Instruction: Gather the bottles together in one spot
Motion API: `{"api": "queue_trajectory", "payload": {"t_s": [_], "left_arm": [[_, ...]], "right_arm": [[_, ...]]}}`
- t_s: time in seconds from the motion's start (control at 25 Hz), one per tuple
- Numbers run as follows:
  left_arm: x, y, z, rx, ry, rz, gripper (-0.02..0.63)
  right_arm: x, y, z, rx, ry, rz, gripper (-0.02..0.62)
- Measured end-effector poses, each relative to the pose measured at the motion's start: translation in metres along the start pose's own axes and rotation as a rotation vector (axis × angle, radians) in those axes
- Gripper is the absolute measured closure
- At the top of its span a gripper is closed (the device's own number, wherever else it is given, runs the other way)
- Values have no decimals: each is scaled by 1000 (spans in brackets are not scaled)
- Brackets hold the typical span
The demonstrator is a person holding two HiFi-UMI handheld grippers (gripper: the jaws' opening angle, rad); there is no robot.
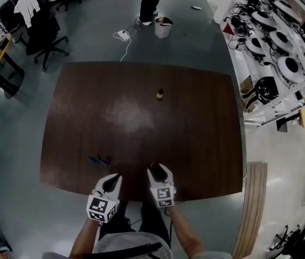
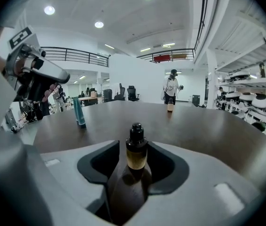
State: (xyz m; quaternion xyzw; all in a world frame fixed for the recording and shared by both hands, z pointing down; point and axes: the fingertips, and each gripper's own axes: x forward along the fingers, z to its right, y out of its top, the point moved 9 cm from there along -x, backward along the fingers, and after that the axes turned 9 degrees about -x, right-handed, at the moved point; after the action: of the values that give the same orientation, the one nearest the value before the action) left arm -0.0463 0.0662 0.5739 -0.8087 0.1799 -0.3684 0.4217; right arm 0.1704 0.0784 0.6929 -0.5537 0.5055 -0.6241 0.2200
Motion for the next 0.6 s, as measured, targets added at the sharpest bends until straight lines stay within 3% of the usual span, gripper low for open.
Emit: {"api": "queue_trajectory", "payload": {"t_s": [0.12, 0.6], "left_arm": [[-1, 0, 0, -1, 4, 1, 604], [-7, 2, -7, -7, 27, 21, 604]], "right_arm": [[1, 0, 1, -8, -9, -6, 459], [-1, 5, 0, -36, 4, 10, 463]]}}
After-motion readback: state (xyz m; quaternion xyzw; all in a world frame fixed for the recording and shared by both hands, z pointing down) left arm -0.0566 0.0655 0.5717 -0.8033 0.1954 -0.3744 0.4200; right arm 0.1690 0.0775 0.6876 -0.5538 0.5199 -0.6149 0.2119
